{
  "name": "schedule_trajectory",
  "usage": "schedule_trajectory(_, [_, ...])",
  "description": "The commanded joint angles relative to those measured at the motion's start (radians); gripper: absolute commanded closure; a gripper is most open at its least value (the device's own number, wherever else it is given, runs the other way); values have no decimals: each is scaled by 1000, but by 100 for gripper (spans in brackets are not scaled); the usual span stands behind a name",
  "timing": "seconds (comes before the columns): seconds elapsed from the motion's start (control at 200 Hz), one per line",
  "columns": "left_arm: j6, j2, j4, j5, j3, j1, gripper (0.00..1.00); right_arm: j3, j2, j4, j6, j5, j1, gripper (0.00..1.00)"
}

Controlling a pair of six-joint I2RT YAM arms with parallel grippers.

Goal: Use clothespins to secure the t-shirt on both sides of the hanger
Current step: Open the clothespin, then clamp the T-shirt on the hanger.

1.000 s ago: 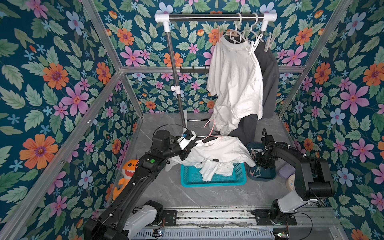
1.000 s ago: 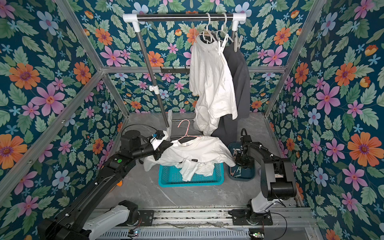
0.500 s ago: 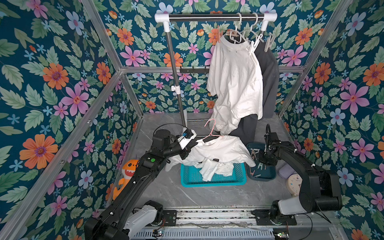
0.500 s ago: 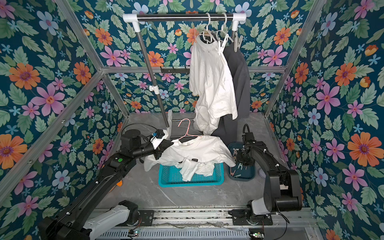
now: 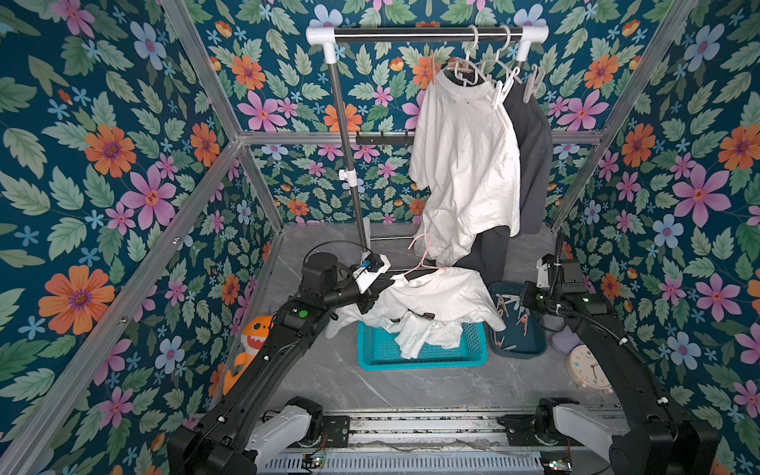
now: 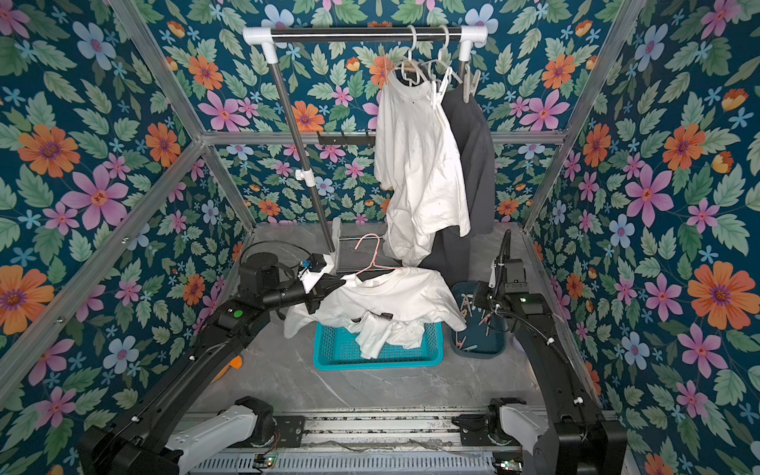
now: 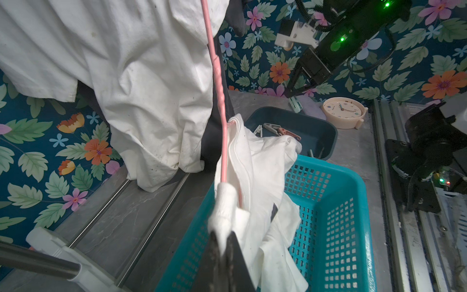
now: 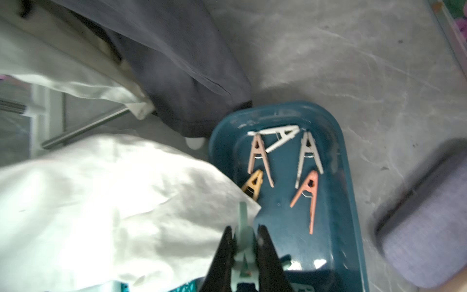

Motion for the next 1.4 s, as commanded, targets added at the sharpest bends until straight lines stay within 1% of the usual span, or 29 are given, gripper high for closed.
schedule_trajectory(0.0, [17, 1, 29, 34, 1, 1, 100, 15, -29, 102, -42, -106, 13, 100])
schedule_trajectory(0.195, [36, 20, 18, 54, 15, 3, 100, 29, -62, 253, -86, -247, 52, 100])
schedule_trajectory(0.36, [59, 6, 34, 51, -2, 9, 100, 11, -60, 450, -83, -452, 53, 100])
schedule_trajectory(0.47, [57, 0, 43, 53, 0, 13, 100, 22, -31, 552, -80, -549, 54, 100])
schedule_trajectory(0.705, [32, -2, 79, 98, 3, 37, 100, 46, 71, 844, -10, -789, 58, 100])
schedule_trajectory(0.85, [-30, -21, 145, 173, -2, 78, 100, 59, 135, 1008, 56, -907, 58, 100])
schedule_trajectory(0.96, [-37, -19, 141, 193, 16, 99, 100, 69, 160, 1113, 107, -960, 60, 100])
schedule_trajectory(1.08, [-62, -8, 148, 239, 29, 108, 100, 94, 181, 1134, 104, -997, 63, 100])
schedule_trajectory(1.185, [-61, -16, 148, 245, 24, 111, 100, 110, 198, 1146, 97, -1025, 64, 100])
schedule_trajectory(1.26, [-81, -26, 166, 265, 18, 120, 100, 113, 207, 1154, 86, -1043, 64, 100])
schedule_trajectory(1.395, [-86, -30, 174, 275, 20, 127, 100, 108, 230, 1219, 93, -1078, 63, 100])
